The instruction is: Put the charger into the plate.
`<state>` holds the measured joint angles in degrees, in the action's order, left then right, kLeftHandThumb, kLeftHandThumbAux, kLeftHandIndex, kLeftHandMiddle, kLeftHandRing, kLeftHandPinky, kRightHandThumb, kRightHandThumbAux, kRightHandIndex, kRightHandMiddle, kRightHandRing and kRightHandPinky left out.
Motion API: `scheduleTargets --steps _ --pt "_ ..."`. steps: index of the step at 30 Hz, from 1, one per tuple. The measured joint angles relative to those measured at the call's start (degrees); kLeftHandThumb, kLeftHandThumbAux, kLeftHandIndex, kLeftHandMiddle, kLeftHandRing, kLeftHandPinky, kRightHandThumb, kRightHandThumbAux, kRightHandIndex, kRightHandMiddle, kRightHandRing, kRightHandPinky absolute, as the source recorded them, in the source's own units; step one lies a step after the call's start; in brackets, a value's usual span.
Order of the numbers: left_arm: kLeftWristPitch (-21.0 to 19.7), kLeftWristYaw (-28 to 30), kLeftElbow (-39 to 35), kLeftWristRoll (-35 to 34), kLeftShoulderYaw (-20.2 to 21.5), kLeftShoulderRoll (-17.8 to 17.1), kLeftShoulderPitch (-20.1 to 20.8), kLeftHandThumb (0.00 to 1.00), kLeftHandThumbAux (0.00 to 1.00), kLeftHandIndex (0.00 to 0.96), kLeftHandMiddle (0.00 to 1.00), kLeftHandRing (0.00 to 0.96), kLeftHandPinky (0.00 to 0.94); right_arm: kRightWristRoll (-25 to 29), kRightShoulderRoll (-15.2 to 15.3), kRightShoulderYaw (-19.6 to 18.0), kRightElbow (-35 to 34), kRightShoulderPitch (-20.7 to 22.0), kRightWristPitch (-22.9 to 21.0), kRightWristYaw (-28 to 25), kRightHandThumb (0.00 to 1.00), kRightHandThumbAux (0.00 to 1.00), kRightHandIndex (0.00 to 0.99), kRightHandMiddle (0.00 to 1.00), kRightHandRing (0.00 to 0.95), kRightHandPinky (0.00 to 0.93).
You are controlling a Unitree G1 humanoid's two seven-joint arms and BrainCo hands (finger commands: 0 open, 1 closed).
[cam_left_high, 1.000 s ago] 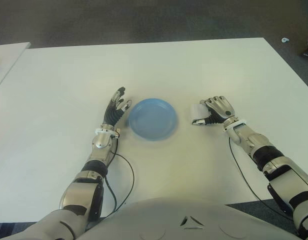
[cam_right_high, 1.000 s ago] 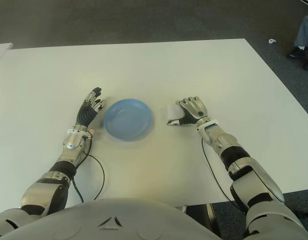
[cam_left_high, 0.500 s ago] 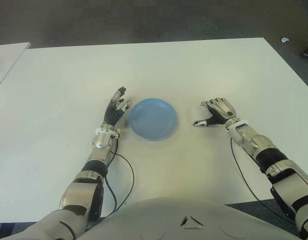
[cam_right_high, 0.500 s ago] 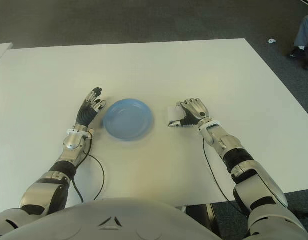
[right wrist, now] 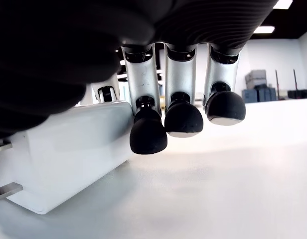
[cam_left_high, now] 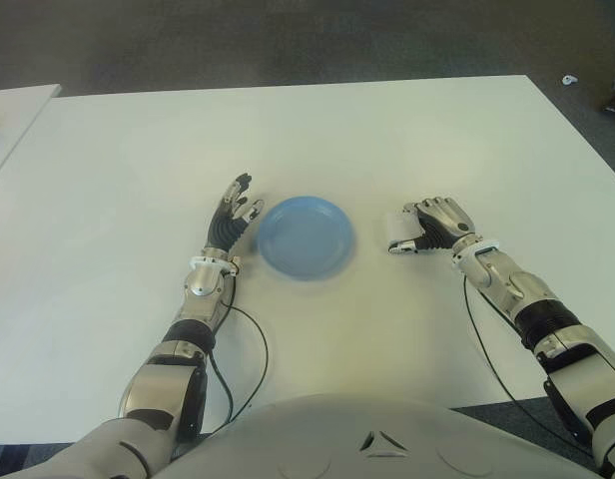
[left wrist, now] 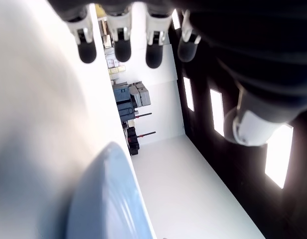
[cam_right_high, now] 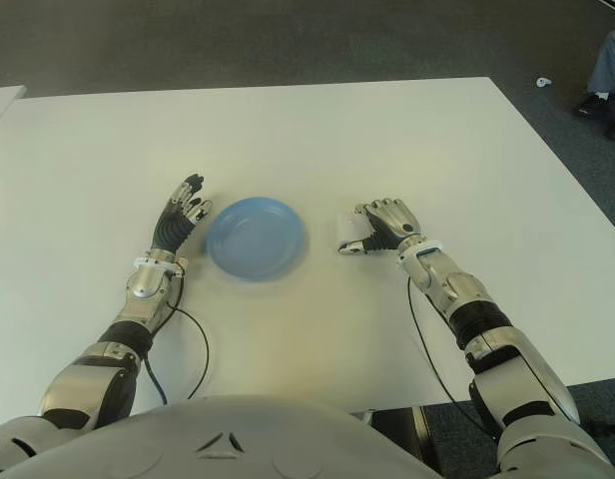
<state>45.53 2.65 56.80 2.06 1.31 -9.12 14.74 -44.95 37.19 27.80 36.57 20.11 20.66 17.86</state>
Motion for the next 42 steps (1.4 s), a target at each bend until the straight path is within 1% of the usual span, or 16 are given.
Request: scheduleTargets --steps 7,11,14,18,23,26,35,42 --pt "-0.2 0.0 0.0 0.0 0.0 0.1 0.0 0.000 0.547 0.074 0.091 0.023 0.000 0.6 0.1 -1.2 -1.1 -0.4 0.0 -1.7 0.741 0.709 0.440 0.859 0.853 0.856" --pt "-0.2 0.0 0.0 0.1 -0.1 0.2 0.0 0.000 0.551 0.081 0.092 0.025 0.000 1.2 0.2 -2.2 -2.7 -0.6 -0.2 -4.0 0.742 0.709 0.440 0.861 0.857 0.856" --pt "-0.2 0.0 0.0 0.2 -0.1 0.2 0.0 0.000 0.551 0.083 0.092 0.026 0.000 1.5 0.4 -3.7 -6.1 -0.7 -0.7 -5.8 0.743 0.709 0.440 0.867 0.860 0.856" --pt "-0.3 -0.1 0.0 0.5 -0.2 0.2 0.0 0.000 0.551 0.080 0.091 0.026 0.000 2.7 0.4 -6.8 -13.0 -1.1 -2.4 -7.6 0.744 0.708 0.440 0.872 0.863 0.855" --pt "-0.8 -0.1 0.0 0.7 -0.2 0.2 0.1 0.000 0.548 0.074 0.088 0.023 0.000 3.9 -0.1 -10.0 -19.3 -1.5 -4.0 -8.4 0.745 0.708 0.440 0.874 0.862 0.849" --pt "-0.9 -0.1 0.0 0.8 -0.2 0.3 0.1 0.000 0.545 0.076 0.090 0.025 0.000 4.2 -0.4 -10.9 -20.7 -1.8 -4.1 -8.5 0.746 0.708 0.441 0.872 0.860 0.846" --pt "-1.0 -0.1 0.0 0.8 -0.1 0.3 0.1 0.000 0.541 0.079 0.095 0.034 0.000 4.2 -1.3 -11.8 -23.7 -2.8 -4.6 -9.8 0.746 0.708 0.441 0.861 0.850 0.833" --pt "-1.0 -0.1 0.0 0.8 0.1 0.4 0.1 0.000 0.548 0.083 0.102 0.042 0.000 4.1 -1.8 -12.8 -24.8 -2.8 -4.6 -9.8 0.746 0.708 0.441 0.857 0.847 0.835"
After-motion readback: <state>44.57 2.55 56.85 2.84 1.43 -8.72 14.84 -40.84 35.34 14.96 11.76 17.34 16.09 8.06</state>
